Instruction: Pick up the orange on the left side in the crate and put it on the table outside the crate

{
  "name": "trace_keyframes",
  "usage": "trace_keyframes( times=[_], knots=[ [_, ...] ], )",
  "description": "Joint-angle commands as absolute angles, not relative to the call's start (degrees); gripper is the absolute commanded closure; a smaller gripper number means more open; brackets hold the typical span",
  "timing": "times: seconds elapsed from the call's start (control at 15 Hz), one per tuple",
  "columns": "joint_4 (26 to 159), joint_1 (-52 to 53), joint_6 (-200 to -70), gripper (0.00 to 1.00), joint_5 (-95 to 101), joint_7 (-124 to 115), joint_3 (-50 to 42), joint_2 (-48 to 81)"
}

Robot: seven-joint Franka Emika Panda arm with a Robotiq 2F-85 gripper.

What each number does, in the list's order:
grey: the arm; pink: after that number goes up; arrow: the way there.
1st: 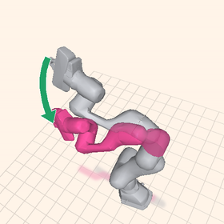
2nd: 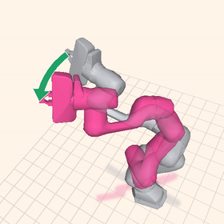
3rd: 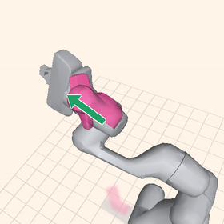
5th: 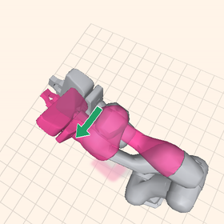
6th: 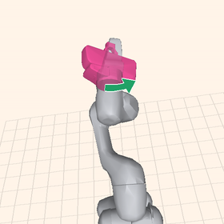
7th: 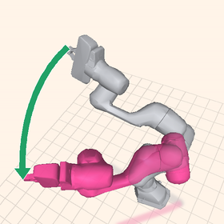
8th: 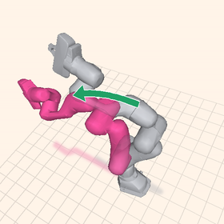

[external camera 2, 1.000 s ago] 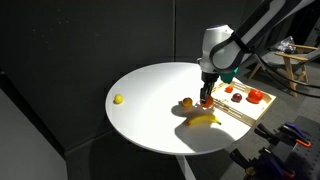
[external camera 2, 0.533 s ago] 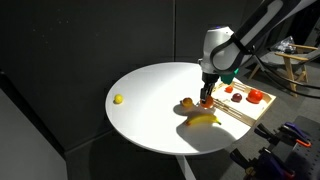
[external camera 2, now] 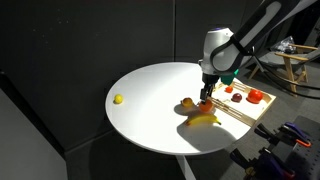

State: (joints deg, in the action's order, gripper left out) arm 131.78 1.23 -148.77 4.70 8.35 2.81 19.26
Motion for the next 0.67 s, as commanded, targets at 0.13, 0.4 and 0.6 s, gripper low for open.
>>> trace_keyframes(
  times=[0.13,0.4,0.6],
  knots=[
    [130.75,0.32,-148.63,0.00,3.40,10.14,3.47,19.49],
    [130.95,0.58,-147.94,0.00,3.64,9.45,3.28,18.99],
    [131.38,1.07,-146.39,0.00,3.83,7.80,2.91,17.85]
  ],
)
